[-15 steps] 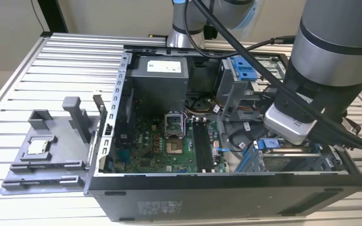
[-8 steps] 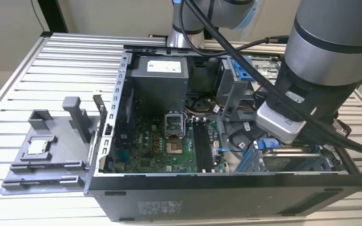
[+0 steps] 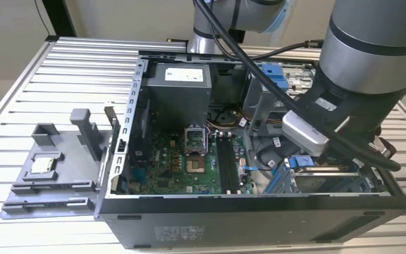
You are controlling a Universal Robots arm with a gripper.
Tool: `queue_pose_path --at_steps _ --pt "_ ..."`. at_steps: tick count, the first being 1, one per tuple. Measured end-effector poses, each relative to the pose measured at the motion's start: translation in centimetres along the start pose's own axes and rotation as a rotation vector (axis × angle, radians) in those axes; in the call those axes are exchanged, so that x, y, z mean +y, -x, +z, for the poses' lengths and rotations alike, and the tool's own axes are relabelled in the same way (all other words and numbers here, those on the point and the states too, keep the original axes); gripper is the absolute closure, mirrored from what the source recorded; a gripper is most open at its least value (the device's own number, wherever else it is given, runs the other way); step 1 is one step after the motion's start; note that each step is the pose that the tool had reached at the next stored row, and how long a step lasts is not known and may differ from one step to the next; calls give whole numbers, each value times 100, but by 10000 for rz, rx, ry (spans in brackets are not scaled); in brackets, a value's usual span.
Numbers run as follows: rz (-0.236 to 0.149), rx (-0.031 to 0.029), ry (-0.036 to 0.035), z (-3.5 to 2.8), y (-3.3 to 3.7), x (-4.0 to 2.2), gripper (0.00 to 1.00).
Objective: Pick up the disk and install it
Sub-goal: 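Insert the second disk wire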
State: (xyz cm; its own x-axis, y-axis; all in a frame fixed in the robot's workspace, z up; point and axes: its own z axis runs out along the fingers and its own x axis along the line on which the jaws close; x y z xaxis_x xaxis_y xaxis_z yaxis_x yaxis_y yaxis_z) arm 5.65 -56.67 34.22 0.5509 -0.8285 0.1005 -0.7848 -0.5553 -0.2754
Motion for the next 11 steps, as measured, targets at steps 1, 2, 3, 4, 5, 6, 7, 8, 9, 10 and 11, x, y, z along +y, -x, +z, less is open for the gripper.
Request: queue_pose_path --at_steps 1,2,3,4,5,6,7,8,9,10,11 --pt "163 46 16 0 0 0 100" --pt "321 92 34 0 0 0 100" --pt "492 142 52 0 0 0 100" --pt "650 187 68 0 0 0 100" --pt "810 233 86 0 0 0 100" --pt "957 273 102 1 0 0 100" --pt "1104 313 123 0 0 0 100" --pt "1243 346 148 0 0 0 100" --pt "1360 352 207 0 0 0 100" --pt "1427 287 353 1 0 1 100" --pt "1480 208 515 1 1 1 100"
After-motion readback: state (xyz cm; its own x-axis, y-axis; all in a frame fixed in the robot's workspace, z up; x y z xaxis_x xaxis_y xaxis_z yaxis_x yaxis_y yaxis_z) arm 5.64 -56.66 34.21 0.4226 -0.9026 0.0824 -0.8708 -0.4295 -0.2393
